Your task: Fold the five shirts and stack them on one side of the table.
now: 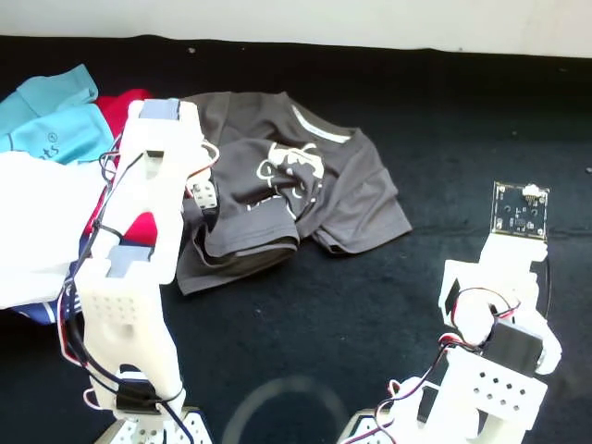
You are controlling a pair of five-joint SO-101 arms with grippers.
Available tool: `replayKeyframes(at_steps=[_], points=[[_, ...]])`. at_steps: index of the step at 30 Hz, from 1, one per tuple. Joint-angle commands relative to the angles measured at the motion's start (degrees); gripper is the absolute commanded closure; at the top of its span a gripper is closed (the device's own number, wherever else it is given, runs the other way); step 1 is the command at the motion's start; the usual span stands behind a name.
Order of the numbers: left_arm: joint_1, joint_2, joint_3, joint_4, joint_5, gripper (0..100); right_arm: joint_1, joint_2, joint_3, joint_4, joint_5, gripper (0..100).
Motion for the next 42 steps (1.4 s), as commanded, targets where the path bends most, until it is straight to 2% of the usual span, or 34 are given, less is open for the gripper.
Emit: replayKeyframes(at_steps=[1, 6, 10, 12, 15, 21, 27, 33, 37, 42], points=[[0.4, -0.6, -0.3, -0.2, 0.0, 99, -0.2, -0.4, 0.0, 0.0, -0.3, 76.2], [0.3, -1.7, -1.9, 0.2, 0.1, 99, -0.5, -0.4, 0.0, -0.2, -0.4, 76.2], [0.2, -7.8, -5.8, 5.9, -0.1, 99, -1.0, 0.0, -0.8, -0.5, -1.0, 76.2], [0.2, -13.6, -3.9, 6.2, -4.0, 99, -3.0, 0.8, -3.1, -0.5, -2.5, 76.2], [0.7, -24.0, 3.3, 6.2, -14.5, 99, -7.2, 6.6, -10.0, 0.1, -3.3, 76.2], [-1.5, -41.5, 20.1, 6.1, -20.0, 99, -12.5, 27.2, -29.8, 0.2, -4.8, 76.2], [-5.0, -42.7, 32.0, -1.2, -21.9, 99, -23.8, 53.0, -48.5, 0.0, -5.0, 76.1], [-8.7, -43.1, 34.4, -2.6, -21.9, 99, -29.0, 76.4, -73.6, 3.1, -10.6, 74.4], [-9.5, -43.1, 34.3, -1.9, -21.9, 99, -29.8, 91.4, -86.8, 4.7, -10.7, 69.8], [-9.7, -43.1, 34.5, -2.3, -21.9, 99, -29.8, 107.1, -100.2, 5.0, -10.7, 69.3]])
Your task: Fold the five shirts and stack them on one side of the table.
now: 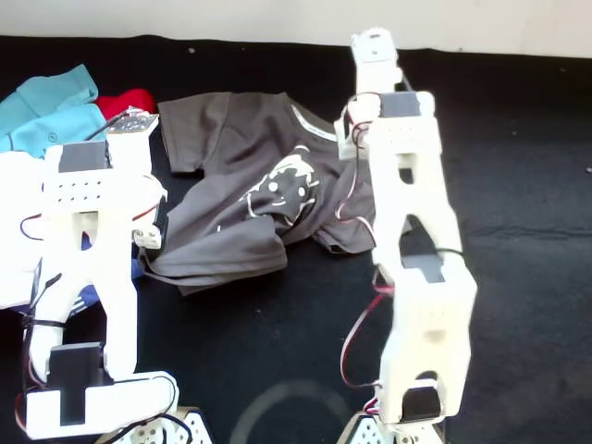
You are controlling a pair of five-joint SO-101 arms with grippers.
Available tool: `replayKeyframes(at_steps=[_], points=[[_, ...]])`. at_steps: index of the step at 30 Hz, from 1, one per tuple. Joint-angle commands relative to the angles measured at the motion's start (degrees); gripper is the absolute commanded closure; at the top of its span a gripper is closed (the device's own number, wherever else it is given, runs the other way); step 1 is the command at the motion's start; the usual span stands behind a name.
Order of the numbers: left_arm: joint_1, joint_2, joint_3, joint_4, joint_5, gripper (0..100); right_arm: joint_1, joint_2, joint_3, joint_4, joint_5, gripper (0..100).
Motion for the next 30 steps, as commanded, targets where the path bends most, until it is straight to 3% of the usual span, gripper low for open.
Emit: replayKeyframes(at_steps=[1, 11, 13, 16, 21, 25, 30], points=[[-0.6, -2.5, 0.0, 0.0, -0.3, 99, -0.5, 9.0, -11.8, 0.1, -0.6, 69.3], [-0.3, -2.5, -0.1, 0.0, -0.4, 99, -0.8, 29.2, -32.4, 2.6, -0.3, 70.0], [-0.2, -2.5, -0.7, -0.1, -0.4, 99, -1.0, 30.2, -34.3, 6.0, -0.2, 77.2], [-0.1, -2.5, -4.4, -0.6, -0.1, 99, -0.7, 30.9, -36.2, 8.2, -0.1, 99.2], [-0.1, -2.1, -9.1, -3.4, 0.0, 99, 0.9, 30.4, -40.0, 9.4, -0.1, 99.4], [0.9, -2.3, -10.2, -5.5, 0.2, 99, 2.9, 30.5, -50.5, 17.1, -0.1, 99.2], [6.5, -2.5, -14.3, -5.3, 0.2, 99, 5.5, 30.3, -61.5, 24.5, -0.2, 99.2]])
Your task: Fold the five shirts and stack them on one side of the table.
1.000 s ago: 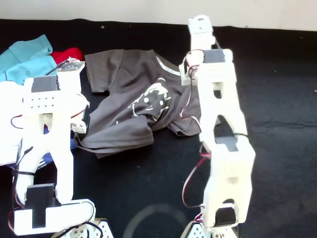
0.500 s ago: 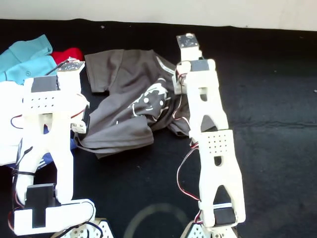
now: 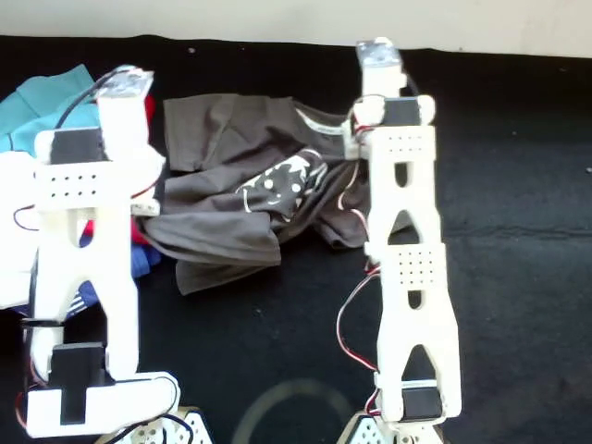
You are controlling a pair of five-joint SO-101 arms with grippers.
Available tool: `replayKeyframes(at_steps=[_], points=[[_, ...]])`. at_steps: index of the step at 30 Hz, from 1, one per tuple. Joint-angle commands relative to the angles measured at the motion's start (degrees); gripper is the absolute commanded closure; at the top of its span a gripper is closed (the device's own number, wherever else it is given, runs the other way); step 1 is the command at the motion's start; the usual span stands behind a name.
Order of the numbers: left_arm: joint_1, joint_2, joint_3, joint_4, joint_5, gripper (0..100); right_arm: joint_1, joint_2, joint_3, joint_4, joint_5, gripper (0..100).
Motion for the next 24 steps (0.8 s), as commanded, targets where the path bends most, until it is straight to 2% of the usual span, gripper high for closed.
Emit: replayKeyframes(at_steps=[1, 8, 11, 18, 24], points=[[4.6, -2.5, -5.1, -0.4, 0.1, 99, 3.2, -1.7, -8.8, 2.5, -0.2, 99.2], [6.8, -2.5, -16.7, -0.4, 0.1, 99, 11.6, -14.5, -3.7, 2.7, -0.2, 99.3], [6.9, -2.5, -21.1, 0.3, 0.2, 99, 14.5, -24.6, 4.2, 2.7, -0.2, 99.3], [11.3, -2.1, -30.1, 8.4, 5.6, 99, 17.7, -53.2, 43.4, 2.4, -0.2, 99.3], [15.8, -2.0, -21.5, 9.7, 5.5, 99, 18.2, -69.0, 74.7, 1.7, -0.4, 99.3]])
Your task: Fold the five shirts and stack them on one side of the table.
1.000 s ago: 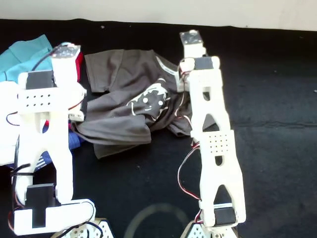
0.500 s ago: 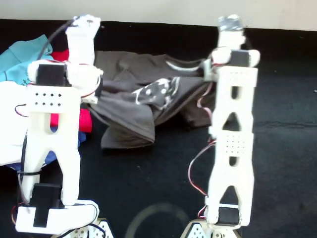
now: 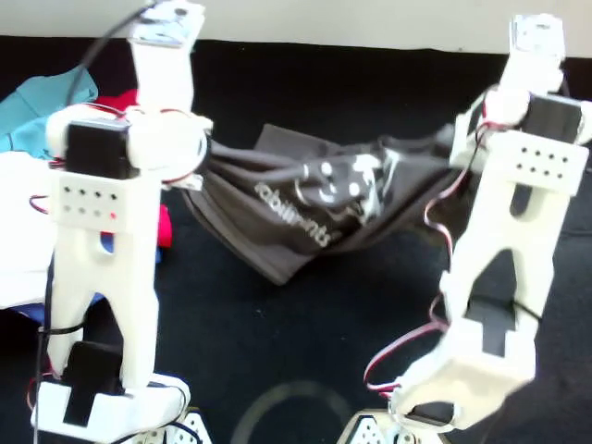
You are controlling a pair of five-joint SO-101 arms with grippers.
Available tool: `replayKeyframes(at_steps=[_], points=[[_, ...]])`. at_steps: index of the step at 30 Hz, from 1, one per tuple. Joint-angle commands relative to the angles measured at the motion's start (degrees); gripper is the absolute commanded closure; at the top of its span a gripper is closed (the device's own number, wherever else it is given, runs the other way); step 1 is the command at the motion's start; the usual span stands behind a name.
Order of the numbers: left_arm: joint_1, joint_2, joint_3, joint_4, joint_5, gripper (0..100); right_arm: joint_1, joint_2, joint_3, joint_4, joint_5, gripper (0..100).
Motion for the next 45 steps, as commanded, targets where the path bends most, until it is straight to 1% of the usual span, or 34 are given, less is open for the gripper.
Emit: replayKeyframes(at_steps=[1, 7, 12, 14, 17, 19, 21, 23, 25, 32, 37, 40, 43, 45], points=[[1.8, -2.0, 5.5, -0.4, 0.4, 99, 0.7, -10.3, 19.4, -1.8, -0.4, 99.3], [1.5, -2.1, 23.5, -8.6, 0.4, 99, 4.4, -27.6, 47.1, -15.3, 0.9, 99.3], [1.3, -2.1, 36.4, -13.7, 0.3, 99, 7.3, -39.9, 67.8, -24.7, 8.9, 99.3], [0.3, -2.2, 39.2, -13.9, 0.3, 99, 9.9, -42.7, 73.5, -27.6, 12.1, 99.3], [-1.5, -2.2, 41.7, -13.5, 0.2, 99, 14.8, -45.7, 79.0, -28.7, 16.4, 99.3], [-2.7, -2.4, 42.2, -13.5, 0.0, 99, 18.6, -47.2, 80.0, -28.7, 18.2, 99.3], [-3.1, -2.5, 42.2, -12.8, -2.1, 99, 21.8, -48.6, 79.9, -28.6, 19.3, 99.3], [-3.0, -2.5, 41.5, -10.6, -3.3, 99, 23.4, -50.2, 80.0, -28.4, 20.0, 99.3], [-2.5, -2.5, 41.5, -9.4, -3.4, 99, 23.5, -51.6, 80.4, -28.0, 20.7, 99.3], [-2.1, -2.5, 41.5, -9.1, -3.4, 99, 22.1, -56.0, 80.0, -17.9, 22.3, 99.3], [-2.3, -2.5, 41.5, -6.5, -3.3, 99, 22.1, -58.2, 74.7, -11.9, 25.1, 99.0], [-2.3, -2.5, 41.5, -6.5, -3.3, 99, 22.1, -58.2, 68.9, -8.2, 25.0, 92.6], [-2.3, -2.5, 41.5, -6.7, -3.3, 99, 22.1, -58.2, 63.1, -4.4, 24.9, 80.5], [-2.3, -2.5, 41.5, -6.8, -3.3, 99, 22.1, -58.2, 59.1, -2.4, 24.8, 74.3]])
